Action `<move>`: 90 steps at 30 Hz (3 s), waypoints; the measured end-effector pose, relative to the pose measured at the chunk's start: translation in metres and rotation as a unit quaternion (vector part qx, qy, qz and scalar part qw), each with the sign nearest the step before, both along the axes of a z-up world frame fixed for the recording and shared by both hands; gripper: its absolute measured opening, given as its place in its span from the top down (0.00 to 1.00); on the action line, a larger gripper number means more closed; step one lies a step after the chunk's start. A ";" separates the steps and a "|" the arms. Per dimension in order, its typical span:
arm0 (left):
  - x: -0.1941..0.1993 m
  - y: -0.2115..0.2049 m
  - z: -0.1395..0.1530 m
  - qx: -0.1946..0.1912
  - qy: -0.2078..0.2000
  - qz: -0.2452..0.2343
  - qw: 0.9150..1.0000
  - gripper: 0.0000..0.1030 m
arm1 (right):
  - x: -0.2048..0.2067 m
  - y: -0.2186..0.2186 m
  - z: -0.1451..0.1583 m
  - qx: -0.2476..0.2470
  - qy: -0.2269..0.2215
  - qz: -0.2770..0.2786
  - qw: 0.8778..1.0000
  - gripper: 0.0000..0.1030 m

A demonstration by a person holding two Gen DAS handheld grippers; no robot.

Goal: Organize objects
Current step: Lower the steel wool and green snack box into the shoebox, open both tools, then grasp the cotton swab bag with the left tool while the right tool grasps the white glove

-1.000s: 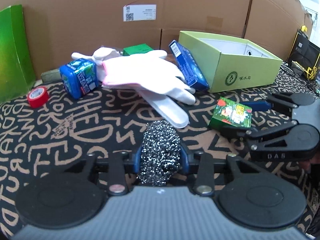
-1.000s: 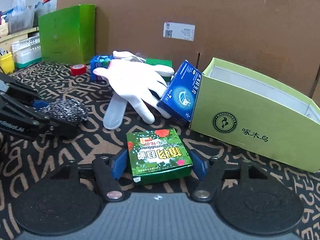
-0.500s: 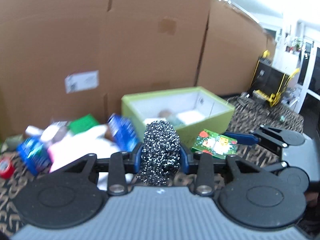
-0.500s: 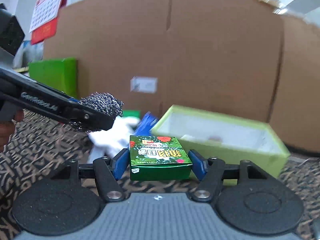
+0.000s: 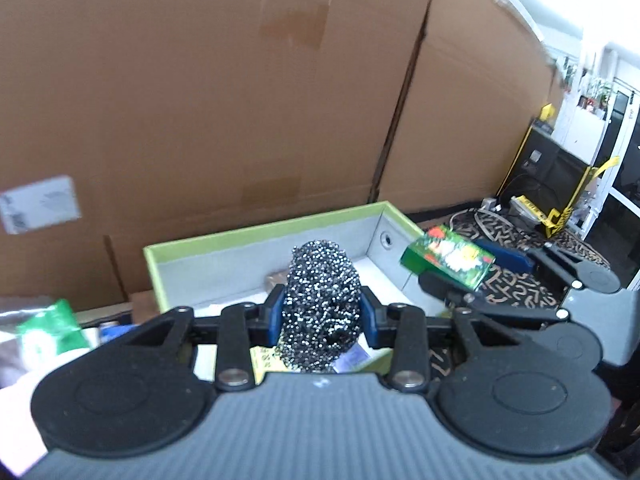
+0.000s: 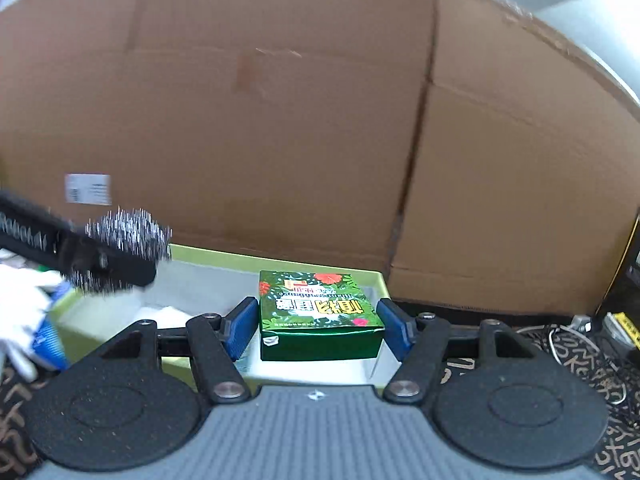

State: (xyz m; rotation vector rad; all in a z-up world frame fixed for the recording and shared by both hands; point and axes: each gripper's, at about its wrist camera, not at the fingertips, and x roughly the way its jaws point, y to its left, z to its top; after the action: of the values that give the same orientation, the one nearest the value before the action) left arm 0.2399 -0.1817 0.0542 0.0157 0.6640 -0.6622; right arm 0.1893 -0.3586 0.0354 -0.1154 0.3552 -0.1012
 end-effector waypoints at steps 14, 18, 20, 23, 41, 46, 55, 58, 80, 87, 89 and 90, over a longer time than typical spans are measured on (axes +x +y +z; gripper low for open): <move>0.056 -0.021 -0.051 0.013 0.037 0.012 0.999 0.23 | 0.058 -0.007 -0.039 -0.028 0.072 0.011 0.997 0.27; 0.039 -0.006 -0.037 -0.006 0.006 0.037 0.999 0.00 | 0.031 -0.004 -0.018 -0.037 0.036 -0.001 0.999 0.26; 0.029 0.001 -0.023 -0.024 -0.005 0.034 0.999 0.00 | 0.009 -0.003 -0.002 -0.018 -0.001 -0.004 1.000 0.21; 0.011 0.014 -0.003 -0.048 -0.020 0.034 0.998 0.00 | -0.030 0.003 0.021 0.006 -0.056 -0.010 0.998 0.16; -0.135 0.165 -0.027 -0.040 -0.031 0.157 0.986 0.00 | -0.138 0.094 -0.019 0.051 -0.073 0.086 0.992 0.08; -0.140 0.204 -0.051 -0.024 -0.013 0.201 0.979 0.00 | -0.132 0.121 -0.039 0.068 -0.034 0.111 0.991 0.08; -0.134 0.251 -0.066 -0.018 -0.007 0.244 0.970 0.00 | -0.088 0.182 -0.055 0.046 0.022 0.172 0.984 0.14; -0.131 0.259 -0.063 -0.022 -0.014 0.248 0.969 0.00 | -0.067 0.211 -0.058 0.012 0.031 0.204 0.978 0.21; -0.113 0.261 -0.075 -0.035 0.011 0.218 0.975 0.00 | -0.086 0.203 -0.026 0.021 -0.029 0.200 0.979 0.92; -0.093 0.223 -0.078 -0.023 0.009 0.185 0.982 0.00 | -0.110 0.168 -0.032 0.050 -0.020 0.164 0.985 0.92; -0.082 0.206 -0.081 0.002 0.005 0.186 0.982 0.00 | -0.112 0.164 -0.038 0.056 -0.012 0.161 0.985 0.92; -0.077 0.200 -0.083 0.012 0.007 0.191 0.981 0.00 | -0.114 0.162 -0.041 0.057 -0.009 0.161 0.985 0.92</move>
State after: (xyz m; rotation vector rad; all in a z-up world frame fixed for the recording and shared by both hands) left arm 0.1633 0.0180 -0.0293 -0.0930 0.6664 -0.2841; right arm 0.0755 -0.1964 -0.0051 -0.0579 0.3200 0.2381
